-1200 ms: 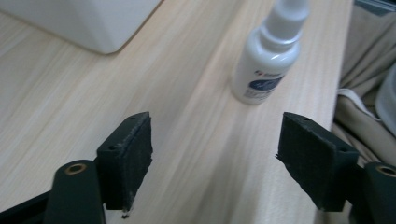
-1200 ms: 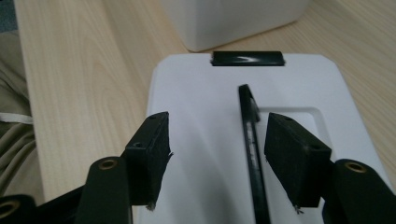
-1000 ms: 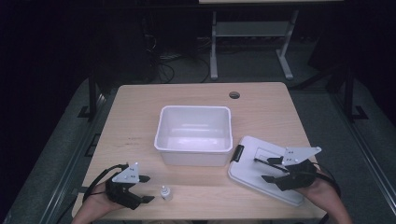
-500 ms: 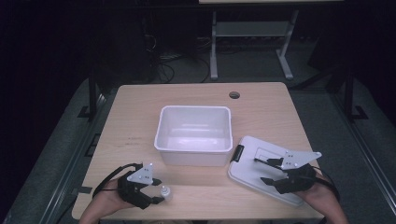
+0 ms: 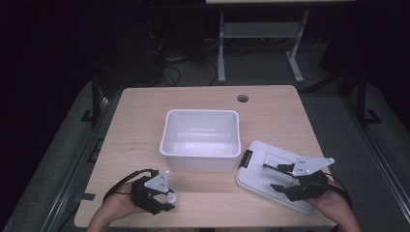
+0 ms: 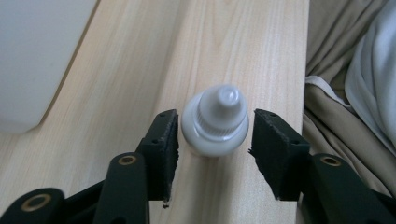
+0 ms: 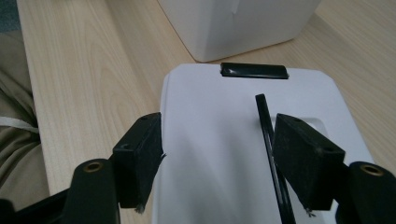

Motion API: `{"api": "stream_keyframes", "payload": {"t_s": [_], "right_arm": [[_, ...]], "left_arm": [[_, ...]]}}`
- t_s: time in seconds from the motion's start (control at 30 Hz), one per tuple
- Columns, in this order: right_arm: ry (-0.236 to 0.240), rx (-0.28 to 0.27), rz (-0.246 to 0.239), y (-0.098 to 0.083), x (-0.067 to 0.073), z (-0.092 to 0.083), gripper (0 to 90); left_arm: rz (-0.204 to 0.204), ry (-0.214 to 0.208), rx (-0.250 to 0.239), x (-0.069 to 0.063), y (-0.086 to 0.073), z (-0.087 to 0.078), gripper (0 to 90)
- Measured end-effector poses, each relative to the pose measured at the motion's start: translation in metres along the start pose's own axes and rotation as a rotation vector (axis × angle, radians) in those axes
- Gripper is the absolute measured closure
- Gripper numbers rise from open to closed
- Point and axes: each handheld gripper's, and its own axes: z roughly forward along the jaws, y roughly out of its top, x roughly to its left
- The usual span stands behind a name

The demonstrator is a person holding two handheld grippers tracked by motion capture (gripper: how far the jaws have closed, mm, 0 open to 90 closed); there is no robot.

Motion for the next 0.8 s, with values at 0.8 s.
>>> {"api": "stream_keyframes", "payload": {"t_s": [0.8], "right_arm": [[0.003, -0.010, -0.007, -0.001, 0.001, 0.001, 32.9]], "left_arm": [[0.065, -0.041, 0.028, 0.007, 0.015, -0.010, 60.0]]}}
